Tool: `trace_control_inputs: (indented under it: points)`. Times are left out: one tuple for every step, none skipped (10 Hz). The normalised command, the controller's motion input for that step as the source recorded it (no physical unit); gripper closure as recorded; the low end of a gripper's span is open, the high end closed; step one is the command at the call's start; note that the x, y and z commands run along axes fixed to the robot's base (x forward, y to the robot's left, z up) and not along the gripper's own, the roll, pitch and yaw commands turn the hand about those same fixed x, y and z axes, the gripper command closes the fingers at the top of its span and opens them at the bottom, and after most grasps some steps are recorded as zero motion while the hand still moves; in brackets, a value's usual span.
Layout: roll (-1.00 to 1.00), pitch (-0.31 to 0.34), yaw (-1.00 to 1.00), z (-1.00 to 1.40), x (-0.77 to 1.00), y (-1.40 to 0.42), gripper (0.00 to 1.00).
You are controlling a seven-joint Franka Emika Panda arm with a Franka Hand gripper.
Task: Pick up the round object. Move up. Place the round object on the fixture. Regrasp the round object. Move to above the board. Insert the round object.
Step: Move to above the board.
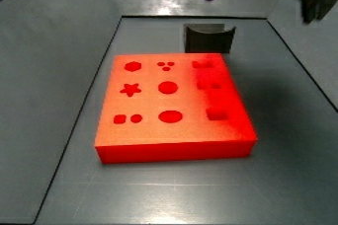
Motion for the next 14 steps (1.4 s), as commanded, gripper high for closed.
trace_control_inputs:
  points:
    - [-0.01, -0.013, 0.07, 0.4, 0.03, -0.05, 1.0]
    - [-0.02, -0.007, 0.05, 0.22, 0.02, -0.04, 1.0]
    - [-1.0, -0.097, -0.15, 0.72, -0.9, -1.0, 1.0]
    - [-1.0, -0.102, -0.16, 0.73, -0.91, -1.0, 1.0]
    - [-1.0, -0.129, -0.16, 0.77, -1.0, -0.97, 1.0]
    - [-1.0, -0.13, -0.17, 0.72, -1.0, -0.92, 1.0]
    - [-1.0, -0.127, -0.18, 0.72, -1.0, -0.9, 1.0]
    - [-1.0, -0.119, -0.19, 0.57, -0.81, -0.69, 1.0]
    - [-1.0, -0.105, -0.19, 0.28, -0.44, -0.32, 1.0]
    - [-1.0, -0.089, -0.19, 0.13, -0.24, -0.13, 1.0]
    - [-1.0, -0.073, -0.2, 0.07, -0.15, -0.07, 1.0]
    - [-1.0, -0.067, -0.2, 0.07, -0.12, -0.05, 1.0]
    - [-1.0, -0.06, -0.19, 0.02, -0.08, 0.0, 1.0]
    - [-1.0, -0.058, -0.19, 0.01, -0.07, 0.01, 1.0]
